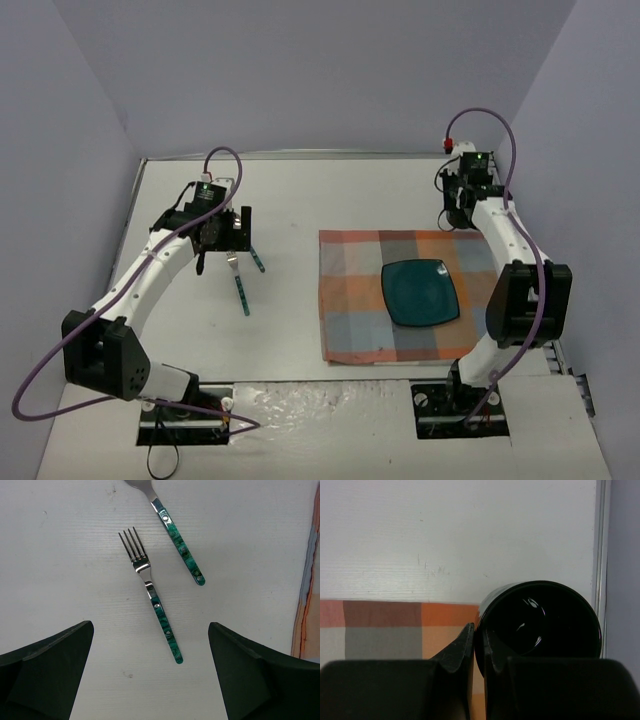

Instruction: Set the dinner table for one person

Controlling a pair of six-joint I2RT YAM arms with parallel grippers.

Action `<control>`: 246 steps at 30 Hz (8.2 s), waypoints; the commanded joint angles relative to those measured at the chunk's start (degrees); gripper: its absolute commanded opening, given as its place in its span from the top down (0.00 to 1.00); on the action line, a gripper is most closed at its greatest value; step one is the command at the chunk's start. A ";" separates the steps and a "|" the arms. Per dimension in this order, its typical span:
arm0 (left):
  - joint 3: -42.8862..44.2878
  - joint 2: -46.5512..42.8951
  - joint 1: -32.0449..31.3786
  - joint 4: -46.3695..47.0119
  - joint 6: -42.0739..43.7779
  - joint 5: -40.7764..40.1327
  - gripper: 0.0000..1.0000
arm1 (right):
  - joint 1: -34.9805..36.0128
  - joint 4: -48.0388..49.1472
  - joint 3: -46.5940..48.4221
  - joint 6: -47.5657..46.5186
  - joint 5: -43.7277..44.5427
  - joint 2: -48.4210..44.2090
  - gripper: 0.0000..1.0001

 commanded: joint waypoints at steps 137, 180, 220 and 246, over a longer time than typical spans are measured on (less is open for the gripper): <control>24.02 37.79 -41.31 -2.19 -47.61 -7.85 1.00 | 11.33 1.99 -33.36 26.49 -11.98 -65.57 0.00; 23.92 23.60 -41.85 -9.39 -42.26 -19.67 0.13 | 11.40 1.04 -32.51 24.68 -11.38 -64.38 0.00; 15.94 38.70 -2.00 0.49 -32.50 -6.15 0.96 | 11.33 0.41 -33.08 22.94 -12.07 -60.83 0.00; -4.96 25.22 -25.75 8.83 -48.13 0.01 0.56 | 12.74 1.00 -36.56 22.38 -16.08 -60.00 0.00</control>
